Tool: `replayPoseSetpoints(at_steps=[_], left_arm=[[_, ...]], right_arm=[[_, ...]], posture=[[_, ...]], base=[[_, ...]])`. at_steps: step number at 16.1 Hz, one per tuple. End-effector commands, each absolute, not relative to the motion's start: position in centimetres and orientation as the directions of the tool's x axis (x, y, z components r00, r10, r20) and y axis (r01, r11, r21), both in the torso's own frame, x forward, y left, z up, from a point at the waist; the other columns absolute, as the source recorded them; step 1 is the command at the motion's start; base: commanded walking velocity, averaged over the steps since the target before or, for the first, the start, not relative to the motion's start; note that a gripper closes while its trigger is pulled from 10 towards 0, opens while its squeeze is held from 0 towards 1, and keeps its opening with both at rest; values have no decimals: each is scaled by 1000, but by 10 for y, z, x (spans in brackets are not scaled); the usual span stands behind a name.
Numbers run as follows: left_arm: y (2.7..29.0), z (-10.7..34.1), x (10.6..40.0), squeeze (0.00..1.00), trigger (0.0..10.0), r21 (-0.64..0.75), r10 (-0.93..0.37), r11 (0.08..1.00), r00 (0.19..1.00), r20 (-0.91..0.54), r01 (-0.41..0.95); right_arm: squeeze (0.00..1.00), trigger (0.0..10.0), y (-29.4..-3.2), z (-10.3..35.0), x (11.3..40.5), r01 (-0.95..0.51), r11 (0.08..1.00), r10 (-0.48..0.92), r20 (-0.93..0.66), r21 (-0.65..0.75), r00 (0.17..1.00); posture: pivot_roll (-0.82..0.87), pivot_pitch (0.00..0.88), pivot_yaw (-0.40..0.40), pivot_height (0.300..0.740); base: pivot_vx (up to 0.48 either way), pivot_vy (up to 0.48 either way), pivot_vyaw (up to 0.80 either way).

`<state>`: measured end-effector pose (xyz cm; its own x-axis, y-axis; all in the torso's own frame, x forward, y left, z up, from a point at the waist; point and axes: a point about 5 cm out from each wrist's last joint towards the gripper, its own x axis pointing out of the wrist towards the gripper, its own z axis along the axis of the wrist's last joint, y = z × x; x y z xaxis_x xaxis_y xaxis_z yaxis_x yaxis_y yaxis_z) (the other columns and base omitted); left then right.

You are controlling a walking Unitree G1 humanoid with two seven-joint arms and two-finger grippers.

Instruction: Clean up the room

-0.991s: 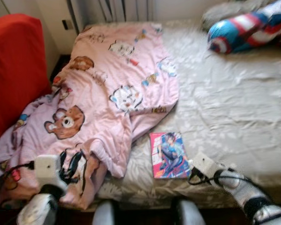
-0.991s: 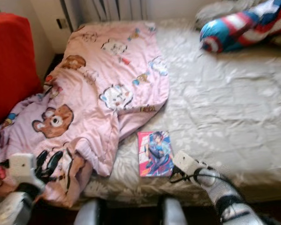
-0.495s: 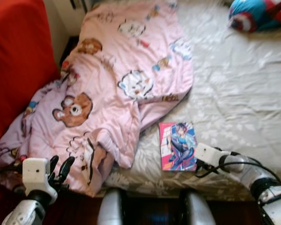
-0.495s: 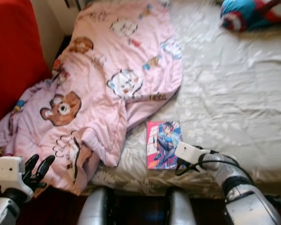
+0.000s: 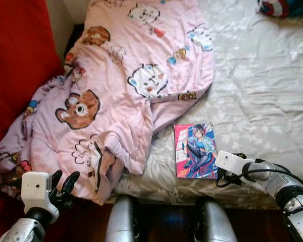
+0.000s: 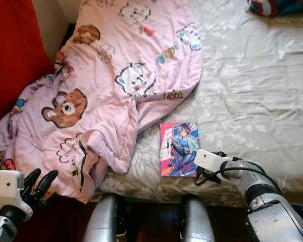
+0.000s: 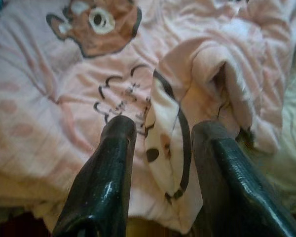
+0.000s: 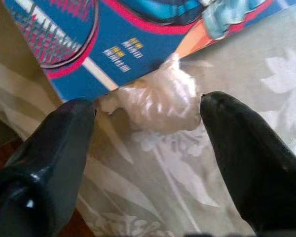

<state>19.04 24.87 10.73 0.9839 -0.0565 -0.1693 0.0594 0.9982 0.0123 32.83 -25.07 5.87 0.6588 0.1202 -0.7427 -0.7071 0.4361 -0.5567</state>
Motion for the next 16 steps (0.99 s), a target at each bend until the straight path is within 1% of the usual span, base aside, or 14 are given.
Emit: replayPoseSetpoints(at_steps=[1, 3, 5, 8, 10, 14, 16], left_arm=[[256, 109, 184, 0, 10000, 32, -31, 999, 981, -191, 38], [256, 109, 184, 0, 10000, 33, -33, 999, 981, -193, 40], [256, 110, 183, 0, 10000, 33, -32, 999, 980, -196, 39], [254, 109, 182, 0, 10000, 31, -32, 999, 979, -201, 39], [252, 109, 181, 0, 10000, 26, -35, 999, 978, -206, 41], [252, 109, 182, 0, 10000, 26, -34, 999, 978, -207, 41], [252, 108, 182, 0, 10000, 24, -33, 999, 978, -208, 39]], right_arm=[[0, 10000, -253, 54, 323, -743, 402, 128, -771, -535, 624], [0, 10000, -252, 59, 326, -750, 403, 148, -772, -524, 618], [0, 10000, -253, 62, 328, -760, 350, 137, -773, -547, 620], [0, 10000, -253, 65, 330, -759, 336, 139, -768, -557, 626], [0, 10000, -257, 68, 330, -770, 280, 122, -774, -574, 622], [0, 10000, -261, 72, 331, -776, 219, 97, -778, -591, 620], [0, 10000, -259, 75, 334, -771, 227, 108, -771, -596, 628]], posture=[[180, 353, 118, 625], [180, 353, 118, 625], [180, 356, 119, 625], [181, 368, 119, 625], [179, 368, 121, 625], [175, 368, 121, 625], [174, 367, 121, 625]], base=[[0, 0, 0], [0, 0, 0], [0, 0, 0], [0, 0, 0], [0, 0, 0], [0, 0, 0], [0, 0, 0]])
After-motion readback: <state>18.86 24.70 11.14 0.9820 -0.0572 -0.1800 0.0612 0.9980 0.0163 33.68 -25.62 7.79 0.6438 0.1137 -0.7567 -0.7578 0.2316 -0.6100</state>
